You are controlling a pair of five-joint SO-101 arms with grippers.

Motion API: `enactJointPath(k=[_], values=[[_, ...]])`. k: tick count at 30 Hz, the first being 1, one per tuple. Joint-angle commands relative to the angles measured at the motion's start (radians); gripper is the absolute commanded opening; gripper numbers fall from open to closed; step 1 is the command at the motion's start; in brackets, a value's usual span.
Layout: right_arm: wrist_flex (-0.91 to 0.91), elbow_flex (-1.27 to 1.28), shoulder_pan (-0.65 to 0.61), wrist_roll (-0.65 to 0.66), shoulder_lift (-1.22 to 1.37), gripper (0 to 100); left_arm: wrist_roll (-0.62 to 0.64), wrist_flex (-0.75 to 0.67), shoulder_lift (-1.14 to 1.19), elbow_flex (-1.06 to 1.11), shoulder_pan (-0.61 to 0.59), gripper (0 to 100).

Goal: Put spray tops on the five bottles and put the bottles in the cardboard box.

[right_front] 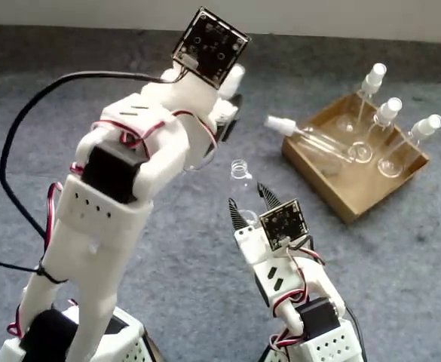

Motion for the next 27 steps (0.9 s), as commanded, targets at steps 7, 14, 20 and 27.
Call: enactJointPath(k=[7, 14, 20, 27], values=[[0.001, 0.107, 0.012, -0.014, -0.013, 7.4, 0.255, -0.198, -0.073, -0.042, 0.05, 3], [0.001, 0.107, 0.012, -0.014, -0.013, 7.4, 0.345, -0.293, -0.084, 0.074, 0.051, 3], [0.001, 0.107, 0.012, -0.014, -0.013, 7.4, 0.341, -0.437, -0.213, 0.283, 0.056, 3], [0.001, 0.107, 0.012, -0.014, -0.013, 7.4, 0.31, -0.635, -0.331, 0.522, 0.051, 3]])
